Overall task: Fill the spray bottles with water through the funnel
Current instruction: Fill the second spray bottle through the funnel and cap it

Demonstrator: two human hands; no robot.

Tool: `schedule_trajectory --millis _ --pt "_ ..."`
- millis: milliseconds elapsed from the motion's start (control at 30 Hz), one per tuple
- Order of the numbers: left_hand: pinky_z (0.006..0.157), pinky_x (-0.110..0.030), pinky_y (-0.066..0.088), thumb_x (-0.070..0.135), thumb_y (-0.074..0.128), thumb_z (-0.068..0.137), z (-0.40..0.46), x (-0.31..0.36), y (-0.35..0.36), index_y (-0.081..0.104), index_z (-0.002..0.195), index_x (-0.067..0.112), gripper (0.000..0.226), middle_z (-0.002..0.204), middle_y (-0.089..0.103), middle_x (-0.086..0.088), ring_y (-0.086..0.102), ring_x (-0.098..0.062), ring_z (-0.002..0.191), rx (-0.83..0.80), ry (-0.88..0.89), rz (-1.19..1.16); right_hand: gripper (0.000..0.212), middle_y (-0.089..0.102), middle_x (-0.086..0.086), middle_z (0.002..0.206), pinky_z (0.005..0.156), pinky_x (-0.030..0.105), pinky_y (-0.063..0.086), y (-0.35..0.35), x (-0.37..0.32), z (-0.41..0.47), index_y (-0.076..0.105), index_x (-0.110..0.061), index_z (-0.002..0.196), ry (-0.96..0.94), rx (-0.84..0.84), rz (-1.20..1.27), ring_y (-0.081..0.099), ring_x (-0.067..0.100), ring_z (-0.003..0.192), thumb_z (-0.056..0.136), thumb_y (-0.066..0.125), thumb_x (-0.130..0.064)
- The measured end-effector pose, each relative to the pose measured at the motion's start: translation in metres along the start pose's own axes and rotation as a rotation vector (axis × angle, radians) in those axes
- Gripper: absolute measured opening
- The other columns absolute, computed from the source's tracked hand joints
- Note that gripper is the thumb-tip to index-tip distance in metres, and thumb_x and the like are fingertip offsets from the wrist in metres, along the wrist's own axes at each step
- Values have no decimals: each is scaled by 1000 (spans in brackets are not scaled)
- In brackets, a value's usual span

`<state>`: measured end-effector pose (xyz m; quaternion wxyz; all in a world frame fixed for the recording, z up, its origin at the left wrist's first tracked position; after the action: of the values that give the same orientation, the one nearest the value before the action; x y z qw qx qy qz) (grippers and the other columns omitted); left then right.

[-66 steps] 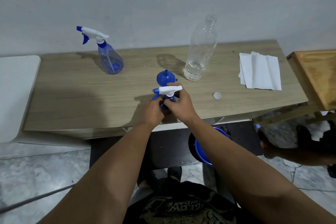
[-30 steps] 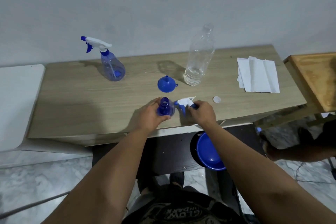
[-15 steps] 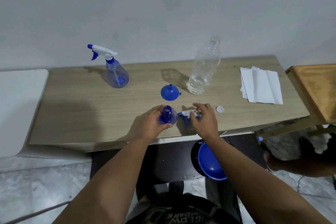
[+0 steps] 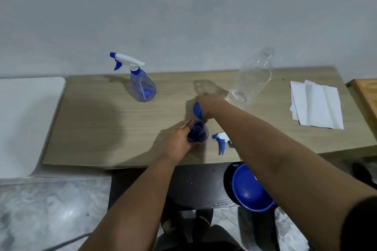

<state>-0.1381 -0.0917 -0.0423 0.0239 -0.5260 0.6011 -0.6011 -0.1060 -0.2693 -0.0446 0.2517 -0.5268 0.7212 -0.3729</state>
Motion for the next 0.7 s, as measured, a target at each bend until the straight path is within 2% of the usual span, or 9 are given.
schedule_trajectory --millis 100,200,267,333,367,467,567,633,700 --pt "96 -7 28 20 77 84 -1 -8 2 50 146 18 68 149 51 5 56 -18 129 0 -36 -44 63 56 11 134 89 44 58 0 0 1 56 -15 137 -9 49 -17 64 34 118 79 83 -16" --pt "99 -4 23 21 77 83 -3 -9 -1 48 148 19 72 153 47 5 50 -16 135 6 -31 -47 57 65 10 127 76 36 52 -2 8 -4 57 -15 132 15 70 68 66 30 110 82 81 -27" --pt "100 -7 24 25 77 82 -8 -7 -6 45 150 20 75 155 44 8 47 -14 137 2 -15 -15 72 65 12 132 82 37 54 -5 17 -9 50 -18 142 35 101 240 66 32 110 80 83 -35" --pt "95 -5 24 28 79 81 -11 -7 -8 46 149 21 76 154 44 10 49 -12 135 2 -16 -8 91 56 14 147 100 41 53 -14 23 -22 41 -23 155 24 166 473 60 35 126 79 86 -40" --pt "91 -3 23 30 80 80 -12 -7 -8 47 148 21 77 153 45 9 50 -13 134 4 -23 -23 91 55 11 149 103 39 50 -21 24 -31 42 -24 156 9 217 600 58 34 131 80 87 -41" --pt "90 0 19 30 84 77 -15 -3 -7 48 147 18 80 151 48 6 50 -14 134 6 -40 -67 71 63 2 129 87 28 50 -36 28 -68 62 -23 138 -28 407 1006 64 23 116 76 93 -40" --pt "80 0 26 25 83 78 -11 4 -5 54 141 16 70 140 58 2 56 -18 124 13 -28 -69 58 68 2 117 69 24 56 -40 29 -102 66 -19 118 -36 547 1327 70 17 100 71 97 -34" --pt "71 -11 27 25 82 78 -6 8 -5 61 132 15 59 125 66 -3 62 -24 114 34 -24 -62 56 71 7 117 67 24 58 -37 26 -118 66 -14 116 -63 600 1461 74 17 89 72 98 -25" --pt "68 -15 24 26 82 78 -1 10 -4 63 127 14 53 120 67 -6 62 -28 110 34 -26 -49 56 72 9 120 73 28 62 -29 21 -128 65 -11 117 -110 640 1545 76 22 90 72 98 -17"
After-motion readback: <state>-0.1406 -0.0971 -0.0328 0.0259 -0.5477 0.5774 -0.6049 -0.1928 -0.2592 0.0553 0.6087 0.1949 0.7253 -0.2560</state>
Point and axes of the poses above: each hand's wrist, its own z-axis towards the middle knuckle, its own y-axis out of the palm, x = y × z, the point moved 4 cm from there along z, towards the middle knuckle
